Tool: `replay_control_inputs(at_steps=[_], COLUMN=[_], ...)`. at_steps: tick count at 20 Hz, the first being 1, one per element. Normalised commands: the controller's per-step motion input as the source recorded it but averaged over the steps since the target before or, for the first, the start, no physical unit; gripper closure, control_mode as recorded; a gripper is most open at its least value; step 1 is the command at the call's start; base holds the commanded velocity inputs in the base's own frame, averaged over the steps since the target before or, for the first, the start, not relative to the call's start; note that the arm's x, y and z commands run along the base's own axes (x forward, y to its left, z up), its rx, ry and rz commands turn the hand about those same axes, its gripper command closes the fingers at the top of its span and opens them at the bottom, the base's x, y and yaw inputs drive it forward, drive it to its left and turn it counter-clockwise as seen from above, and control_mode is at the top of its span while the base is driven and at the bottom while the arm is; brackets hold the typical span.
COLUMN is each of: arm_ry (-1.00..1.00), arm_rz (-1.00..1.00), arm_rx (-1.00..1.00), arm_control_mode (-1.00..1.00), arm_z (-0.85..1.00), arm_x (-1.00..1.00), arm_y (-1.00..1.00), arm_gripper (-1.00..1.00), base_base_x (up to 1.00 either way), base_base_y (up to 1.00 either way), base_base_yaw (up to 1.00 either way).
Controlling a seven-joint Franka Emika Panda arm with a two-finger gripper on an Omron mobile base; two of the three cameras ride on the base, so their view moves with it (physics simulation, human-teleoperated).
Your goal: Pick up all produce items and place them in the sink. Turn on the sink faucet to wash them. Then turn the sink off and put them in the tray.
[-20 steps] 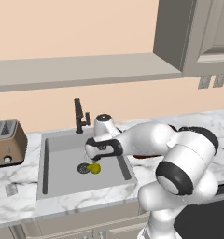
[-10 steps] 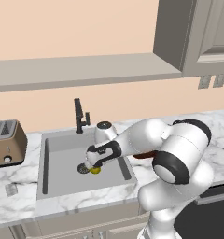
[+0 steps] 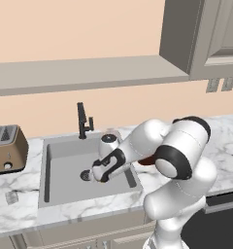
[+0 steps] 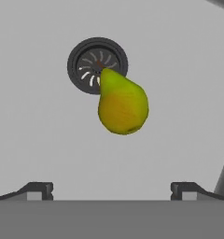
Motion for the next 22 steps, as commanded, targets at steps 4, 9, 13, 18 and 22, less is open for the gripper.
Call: replay_control_inputs(at_steps=[4,9,13,18,22], arm_ry=[0.0,0.0,0.0,-0.01,-0.02], arm_rz=[0.0,0.0,0.0,0.0,0.0], arm_rx=[0.0,0.0,0.0,0.0,0.0], arm_control_mode=[-1.0,-1.0,-1.0,-1.0,-1.0], arm_z=[-0.15,-0.13,-0.15,-0.13,-0.05], arm_x=[0.08,0.1,0.11,0.1,0.05], arm_y=[0.17,0.18,0.14,0.05,0.0], arm_gripper=[-1.0,-1.0,-1.0,-1.0,-1.0], base_base_x=[0.0,0.0,0.0,0.0,0.0], base_base_y=[0.0,0.0,0.0,0.0,0.0], base_base_yaw=[0.0,0.0,0.0,0.0,0.0])
